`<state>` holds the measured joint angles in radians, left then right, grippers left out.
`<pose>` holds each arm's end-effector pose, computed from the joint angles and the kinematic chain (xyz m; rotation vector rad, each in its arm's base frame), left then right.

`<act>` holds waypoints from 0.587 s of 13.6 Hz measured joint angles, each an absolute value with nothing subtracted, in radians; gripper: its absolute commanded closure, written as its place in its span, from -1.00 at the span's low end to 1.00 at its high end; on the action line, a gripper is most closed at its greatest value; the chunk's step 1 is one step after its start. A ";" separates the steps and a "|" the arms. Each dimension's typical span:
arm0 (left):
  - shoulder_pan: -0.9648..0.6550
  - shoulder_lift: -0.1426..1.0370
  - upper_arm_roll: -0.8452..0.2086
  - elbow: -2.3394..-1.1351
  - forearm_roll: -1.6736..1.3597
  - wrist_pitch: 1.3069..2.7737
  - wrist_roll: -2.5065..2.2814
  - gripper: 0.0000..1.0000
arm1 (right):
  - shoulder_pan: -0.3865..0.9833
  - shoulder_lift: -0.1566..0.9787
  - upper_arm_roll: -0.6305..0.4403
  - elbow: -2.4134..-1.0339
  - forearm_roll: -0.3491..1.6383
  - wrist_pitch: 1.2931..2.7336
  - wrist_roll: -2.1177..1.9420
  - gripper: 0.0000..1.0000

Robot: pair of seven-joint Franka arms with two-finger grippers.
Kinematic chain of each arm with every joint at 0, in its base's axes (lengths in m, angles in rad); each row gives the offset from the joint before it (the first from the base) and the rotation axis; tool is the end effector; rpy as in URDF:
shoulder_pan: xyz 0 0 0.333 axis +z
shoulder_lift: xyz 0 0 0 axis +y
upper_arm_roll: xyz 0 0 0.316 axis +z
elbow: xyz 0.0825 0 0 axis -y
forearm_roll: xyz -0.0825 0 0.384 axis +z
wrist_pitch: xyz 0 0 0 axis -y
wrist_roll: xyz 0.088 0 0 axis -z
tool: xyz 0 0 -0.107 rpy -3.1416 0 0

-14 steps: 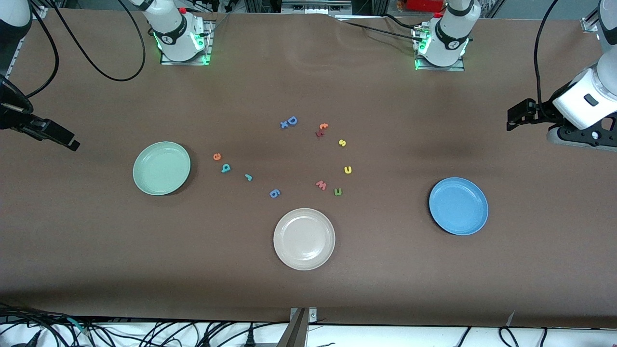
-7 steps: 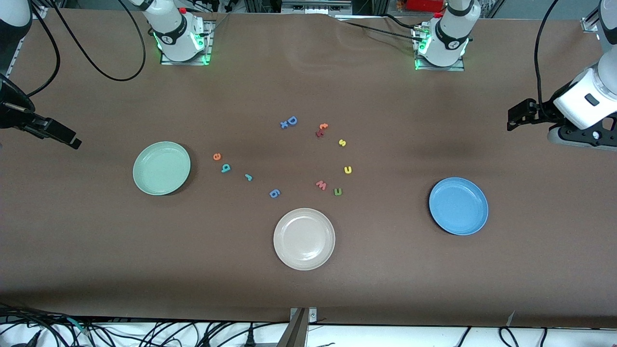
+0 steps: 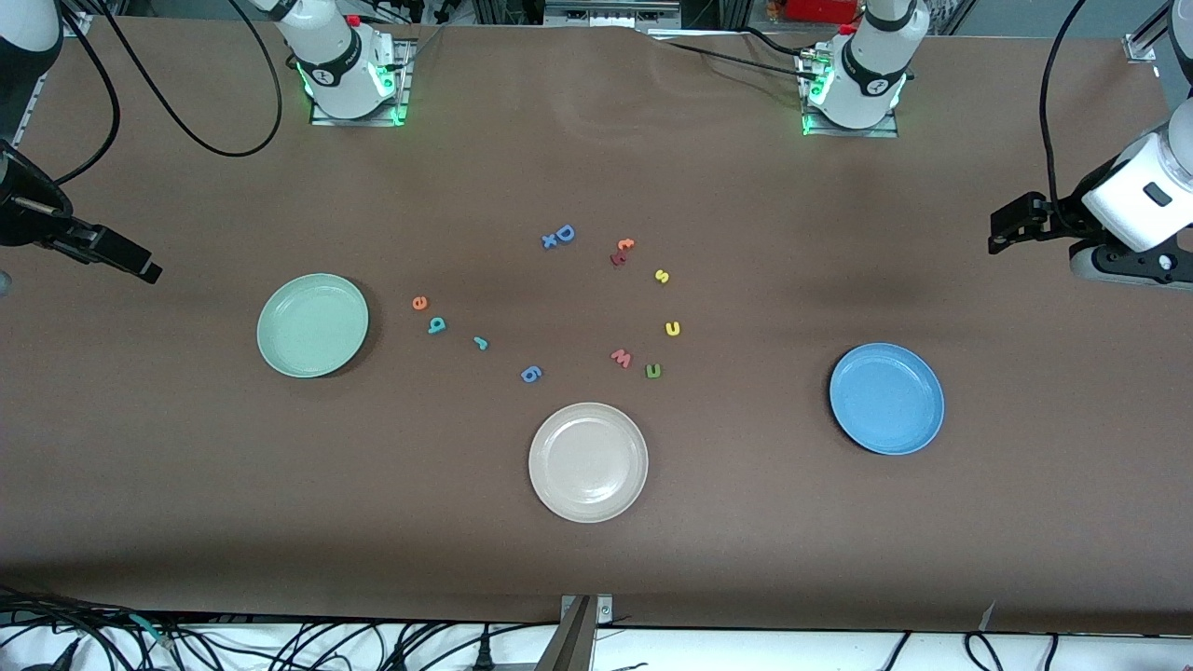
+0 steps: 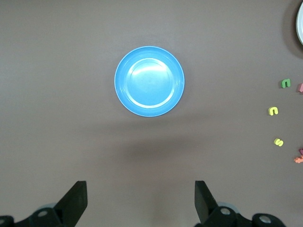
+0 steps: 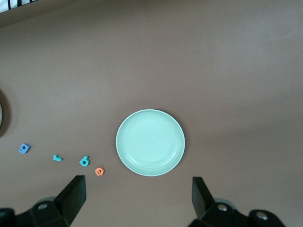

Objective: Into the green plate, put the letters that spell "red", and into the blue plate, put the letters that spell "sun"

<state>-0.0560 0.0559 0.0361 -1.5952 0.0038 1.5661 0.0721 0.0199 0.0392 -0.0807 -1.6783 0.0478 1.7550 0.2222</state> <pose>0.5679 -0.0114 0.5813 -3.1318 0.1443 0.1335 0.5779 -0.0301 0.5675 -3.0616 0.4482 -0.0526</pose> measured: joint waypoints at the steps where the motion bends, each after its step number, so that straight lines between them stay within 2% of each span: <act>1: -0.056 0.056 0.036 -1.595 0.004 1.566 0.057 -1.00 | 0.020 0.039 -0.081 -1.678 0.048 1.755 0.222 -0.99; 8: -0.063 0.056 0.027 -1.595 0.004 1.565 0.006 -1.00 | 0.020 0.039 -0.081 -1.678 0.048 1.755 0.222 -0.99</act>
